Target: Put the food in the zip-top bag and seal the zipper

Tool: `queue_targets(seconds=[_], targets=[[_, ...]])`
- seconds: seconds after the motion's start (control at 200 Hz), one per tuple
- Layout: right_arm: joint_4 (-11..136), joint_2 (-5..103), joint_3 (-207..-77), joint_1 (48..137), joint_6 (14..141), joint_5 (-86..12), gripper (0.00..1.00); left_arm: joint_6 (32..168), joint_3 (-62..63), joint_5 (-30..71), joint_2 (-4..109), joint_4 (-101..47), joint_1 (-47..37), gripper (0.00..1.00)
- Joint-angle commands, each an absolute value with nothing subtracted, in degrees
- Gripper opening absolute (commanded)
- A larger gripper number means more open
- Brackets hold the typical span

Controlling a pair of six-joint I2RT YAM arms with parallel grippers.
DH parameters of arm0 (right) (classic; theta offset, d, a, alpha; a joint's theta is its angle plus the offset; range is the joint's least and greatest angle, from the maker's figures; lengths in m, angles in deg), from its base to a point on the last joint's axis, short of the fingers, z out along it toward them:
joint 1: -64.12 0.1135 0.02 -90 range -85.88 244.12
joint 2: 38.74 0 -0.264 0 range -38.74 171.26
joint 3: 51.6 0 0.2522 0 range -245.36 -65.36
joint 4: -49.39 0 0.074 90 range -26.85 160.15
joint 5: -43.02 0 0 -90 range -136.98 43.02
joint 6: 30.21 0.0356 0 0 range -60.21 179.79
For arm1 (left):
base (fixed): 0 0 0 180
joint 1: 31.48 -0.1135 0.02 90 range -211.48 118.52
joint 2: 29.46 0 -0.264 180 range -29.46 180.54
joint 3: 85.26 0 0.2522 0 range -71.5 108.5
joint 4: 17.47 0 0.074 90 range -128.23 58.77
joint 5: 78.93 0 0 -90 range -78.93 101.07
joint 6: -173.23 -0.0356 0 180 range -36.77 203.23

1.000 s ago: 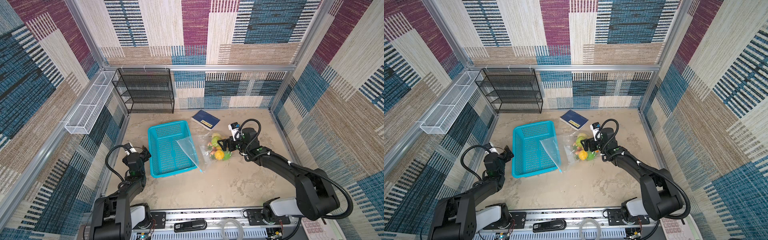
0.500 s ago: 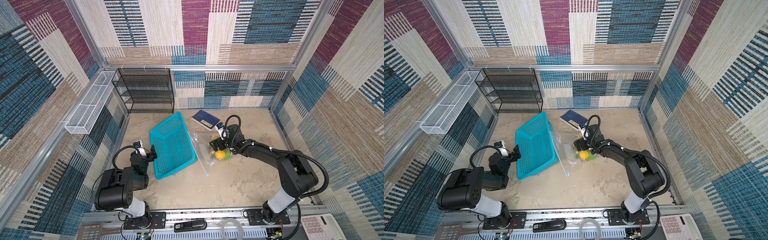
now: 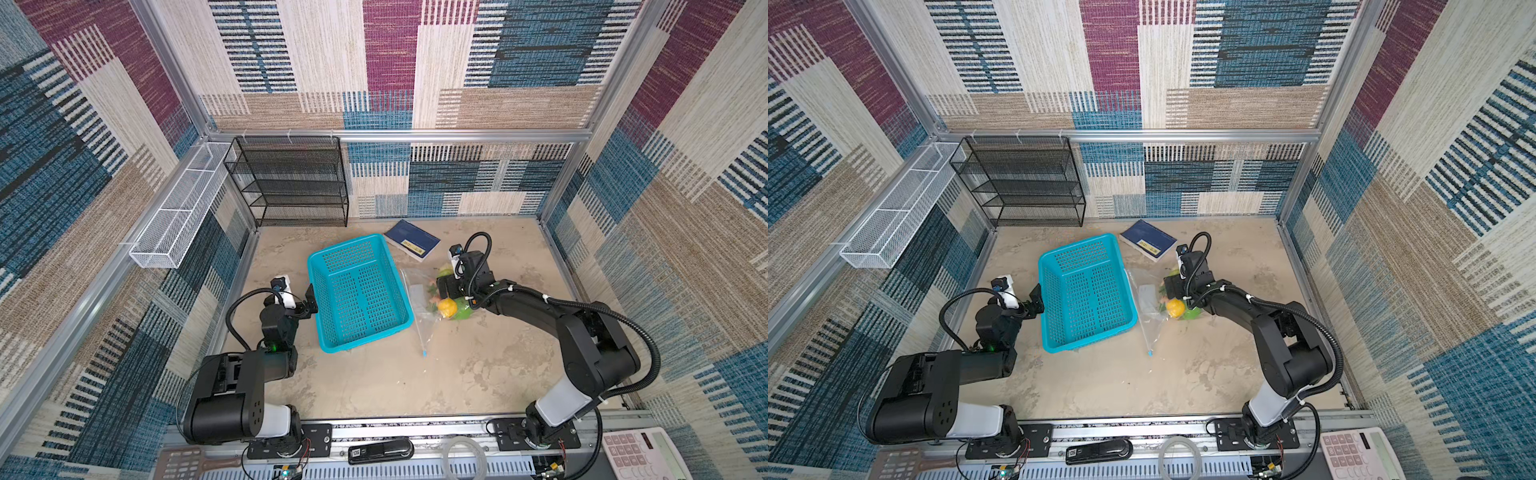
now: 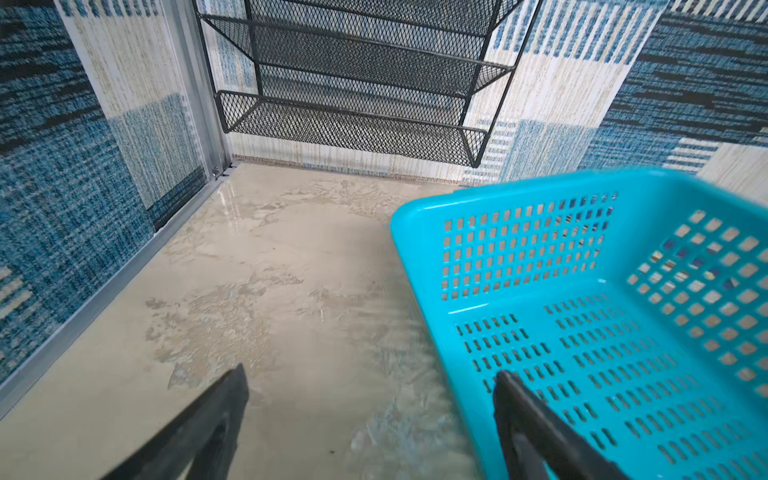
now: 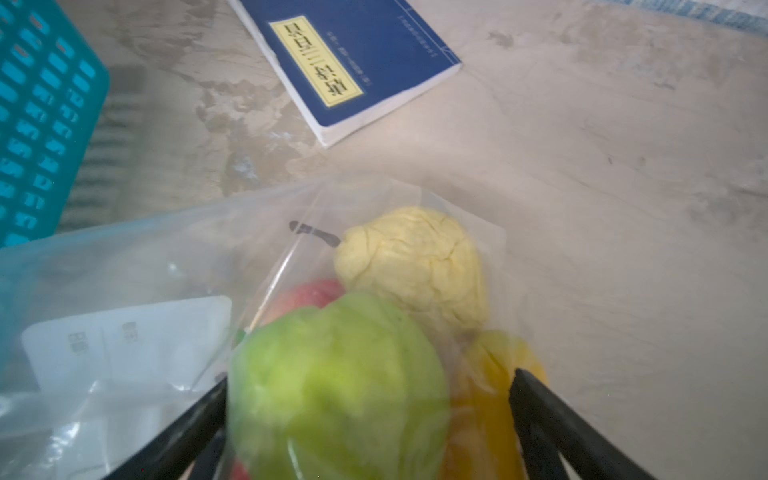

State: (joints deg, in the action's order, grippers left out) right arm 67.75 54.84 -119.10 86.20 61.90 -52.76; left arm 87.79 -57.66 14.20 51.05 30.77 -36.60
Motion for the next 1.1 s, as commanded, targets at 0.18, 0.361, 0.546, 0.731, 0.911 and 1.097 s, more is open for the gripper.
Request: queue_targets(seconds=[0.18,0.361,0.546,0.731,0.911,1.097], targets=[[69.7,52.6,-118.2,83.5,64.9,-56.4,0.99,87.7,-58.5,9.7,47.4,26.2,-36.7,0.96],[67.1,50.0,-117.8,83.5,65.1,-48.5,0.99,89.7,-58.1,5.9,48.5,25.1,-37.0,0.97],[64.0,42.8,-117.4,83.2,65.2,-45.6,0.99,89.4,-59.1,7.6,58.6,37.4,-37.1,0.96],[63.6,38.0,-116.4,79.4,65.2,-50.9,0.99,88.8,-57.6,9.0,57.7,33.4,-37.0,0.95],[60.3,36.3,-111.6,70.8,67.8,-52.4,0.99,88.7,-57.1,9.4,58.0,33.1,-37.0,0.96],[51.4,35.0,-103.2,64.3,69.6,-54.1,0.99,88.2,-55.5,10.1,57.7,29.8,-36.9,0.99]])
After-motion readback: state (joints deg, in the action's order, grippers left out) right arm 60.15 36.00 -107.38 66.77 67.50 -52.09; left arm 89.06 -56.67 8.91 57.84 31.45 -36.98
